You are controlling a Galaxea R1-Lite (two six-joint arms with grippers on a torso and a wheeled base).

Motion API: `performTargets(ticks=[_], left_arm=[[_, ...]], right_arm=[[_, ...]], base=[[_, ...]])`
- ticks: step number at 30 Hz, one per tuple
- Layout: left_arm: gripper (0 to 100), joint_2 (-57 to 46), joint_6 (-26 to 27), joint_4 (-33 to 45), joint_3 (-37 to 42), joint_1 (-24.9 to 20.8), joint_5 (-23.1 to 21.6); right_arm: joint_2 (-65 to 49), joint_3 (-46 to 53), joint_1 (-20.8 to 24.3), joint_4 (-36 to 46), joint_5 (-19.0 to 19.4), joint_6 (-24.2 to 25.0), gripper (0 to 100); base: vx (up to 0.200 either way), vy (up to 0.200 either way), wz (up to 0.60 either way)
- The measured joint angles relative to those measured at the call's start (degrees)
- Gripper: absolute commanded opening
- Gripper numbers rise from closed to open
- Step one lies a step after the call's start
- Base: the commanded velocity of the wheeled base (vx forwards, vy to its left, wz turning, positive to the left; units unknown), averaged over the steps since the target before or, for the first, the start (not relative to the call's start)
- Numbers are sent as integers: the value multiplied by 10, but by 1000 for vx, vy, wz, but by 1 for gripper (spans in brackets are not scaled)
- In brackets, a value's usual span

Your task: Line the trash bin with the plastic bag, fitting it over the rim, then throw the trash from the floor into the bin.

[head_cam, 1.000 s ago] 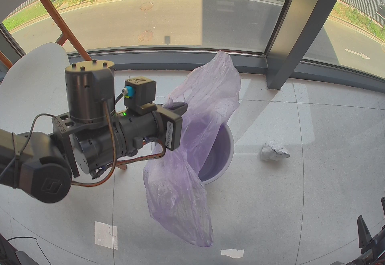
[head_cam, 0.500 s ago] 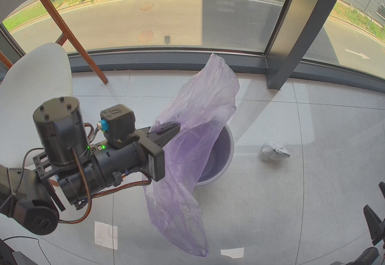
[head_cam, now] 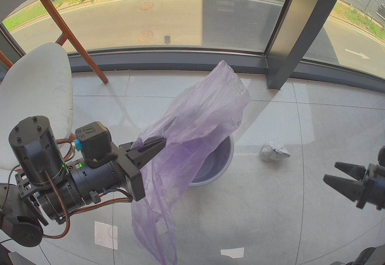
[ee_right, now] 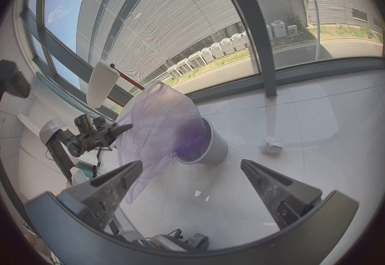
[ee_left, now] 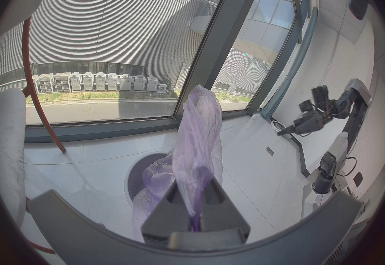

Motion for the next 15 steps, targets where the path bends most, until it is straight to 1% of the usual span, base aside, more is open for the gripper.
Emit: performTargets(ticks=[2,3,9,15], left_arm=[[0,-5,0,-1,5,0,-1],[0,-7,0,-2,8,0,-1],[0,-18,0,-5,19,7,-3],[0,-28,0,-8,28,18,-7]], right_arm=[[56,-13,3,-51,4,0,100],[86,-20,4,-81,6,0,0],[258,-63,2,-248,5,-1,0],[430,-143,7,-381,-33,14,0]], base=[[0,0,0],[0,0,0],[0,0,0],[0,0,0]])
